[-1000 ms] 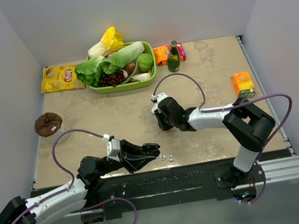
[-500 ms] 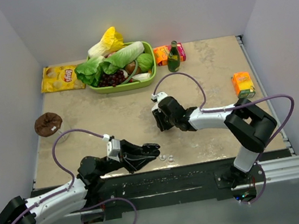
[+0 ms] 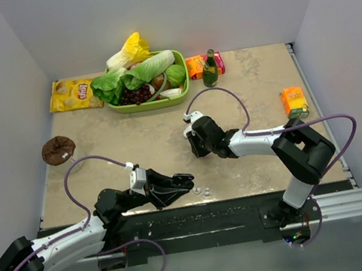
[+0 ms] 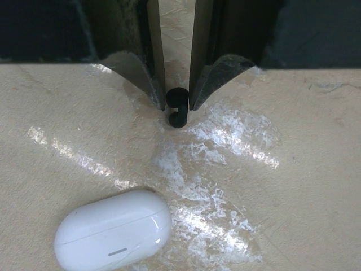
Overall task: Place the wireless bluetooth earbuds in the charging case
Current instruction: Pick up the earbud from the center of the board, then place the earbud in the charging case.
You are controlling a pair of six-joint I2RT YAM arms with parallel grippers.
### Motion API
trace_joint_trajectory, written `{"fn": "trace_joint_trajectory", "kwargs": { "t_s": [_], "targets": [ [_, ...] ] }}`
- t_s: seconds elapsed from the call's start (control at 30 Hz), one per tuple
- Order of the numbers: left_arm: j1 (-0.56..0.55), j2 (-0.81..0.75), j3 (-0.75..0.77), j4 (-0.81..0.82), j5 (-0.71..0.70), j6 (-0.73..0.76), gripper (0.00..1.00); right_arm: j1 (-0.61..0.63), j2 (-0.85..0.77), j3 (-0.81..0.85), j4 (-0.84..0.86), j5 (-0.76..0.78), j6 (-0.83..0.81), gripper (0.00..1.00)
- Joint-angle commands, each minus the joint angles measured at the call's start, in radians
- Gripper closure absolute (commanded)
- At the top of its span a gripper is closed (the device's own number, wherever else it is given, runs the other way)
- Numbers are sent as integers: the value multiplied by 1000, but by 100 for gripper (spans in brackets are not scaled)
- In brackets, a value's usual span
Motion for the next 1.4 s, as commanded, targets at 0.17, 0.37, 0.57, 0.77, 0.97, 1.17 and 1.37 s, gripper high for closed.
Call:
{"fn": "trace_joint_trajectory", "kwargs": {
  "t_s": [0.17, 0.37, 0.57, 0.77, 0.97, 1.17, 1.37],
  "targets": [
    [-1, 0, -87, 78, 14, -4, 100, -6, -1, 31, 22, -10, -10, 80],
    [-1, 0, -86, 76, 15, -4, 100, -12, 3, 32, 20, -7, -12, 96],
    [-1, -9, -92, 73, 6, -2, 100, -12, -67, 3, 25, 23, -7, 100],
    [-1, -20, -83, 61, -3, 4, 100, -12, -395, -31, -64, 64, -24, 100],
    [-3, -15, -64, 50, -6, 15, 100, 1, -760, 29, -313, -75, -105, 100],
    [-3, 8, -18, 44, 35, 30, 100, 66, -870, 133, -489, -457, -201, 100],
    [-1, 40, 35, 24, 96, 39, 100, 268, -860, 201, -581, -476, -236, 100]
  ]
}}
